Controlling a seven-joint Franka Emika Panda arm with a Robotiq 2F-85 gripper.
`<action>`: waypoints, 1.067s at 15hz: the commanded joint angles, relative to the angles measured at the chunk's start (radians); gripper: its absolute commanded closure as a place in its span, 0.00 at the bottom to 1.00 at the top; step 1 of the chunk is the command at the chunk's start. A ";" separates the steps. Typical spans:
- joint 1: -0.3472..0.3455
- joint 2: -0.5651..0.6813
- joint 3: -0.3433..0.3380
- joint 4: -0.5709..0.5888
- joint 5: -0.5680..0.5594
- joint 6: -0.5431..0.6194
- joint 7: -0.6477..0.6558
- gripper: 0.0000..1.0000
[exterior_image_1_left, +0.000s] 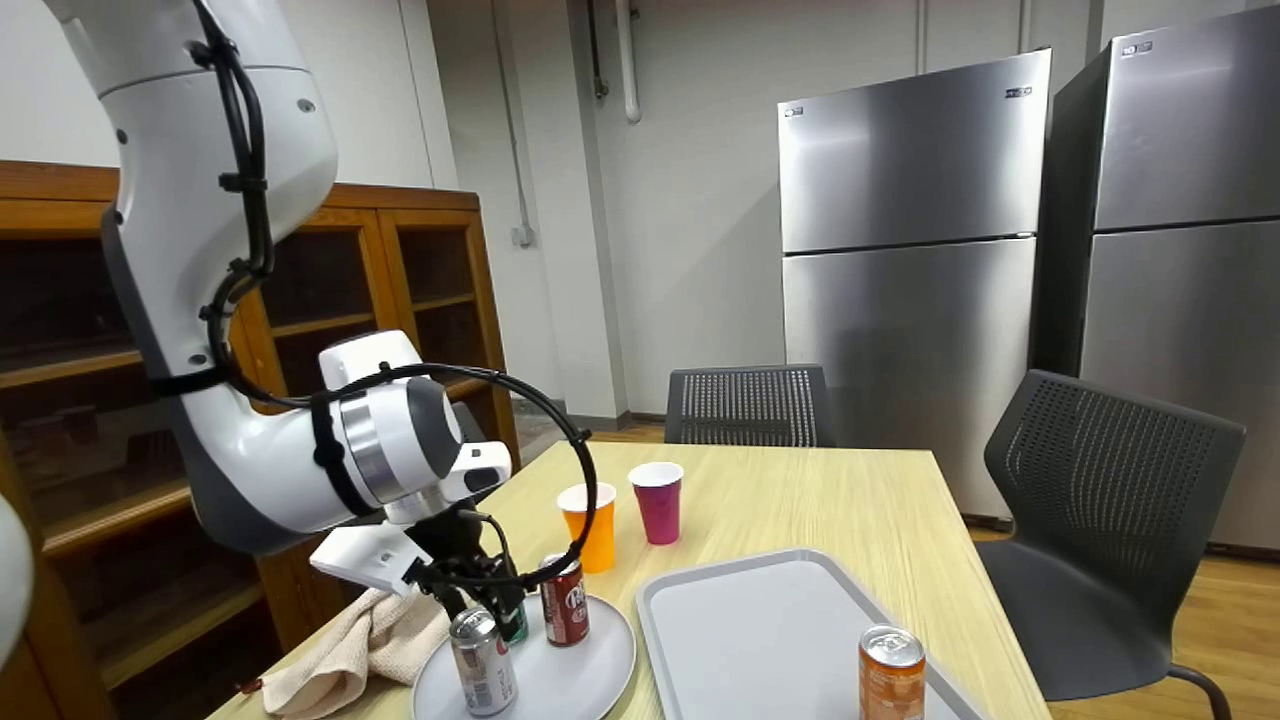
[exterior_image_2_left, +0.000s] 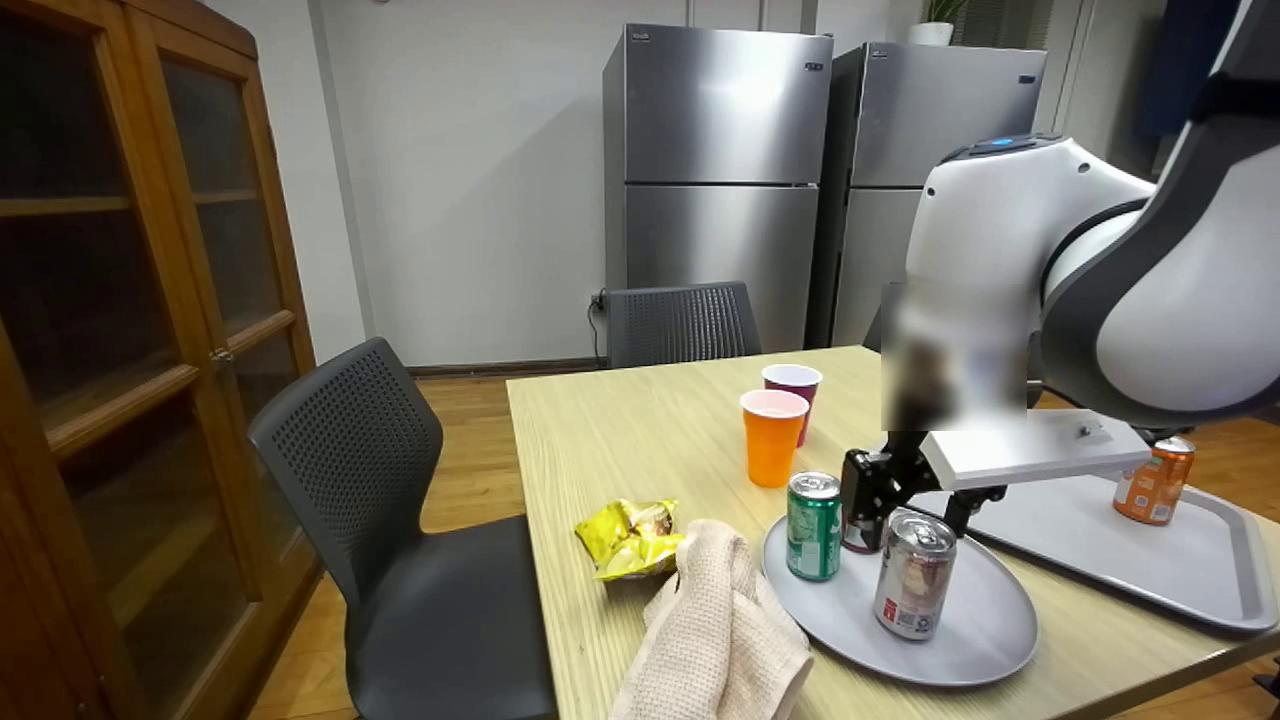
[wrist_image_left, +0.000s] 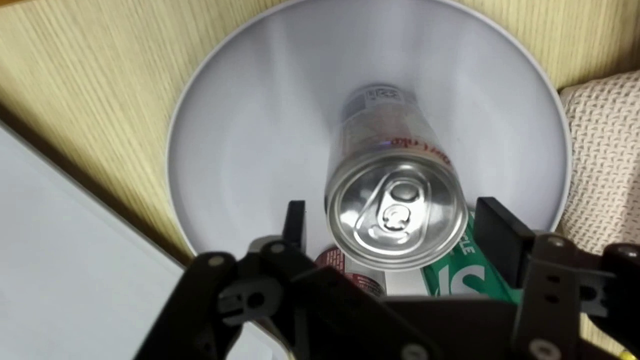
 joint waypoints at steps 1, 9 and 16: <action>0.025 -0.025 -0.024 0.004 -0.020 0.009 0.043 0.00; 0.028 -0.082 -0.090 0.010 -0.035 0.018 0.064 0.00; 0.014 -0.103 -0.165 0.037 -0.020 0.022 0.081 0.00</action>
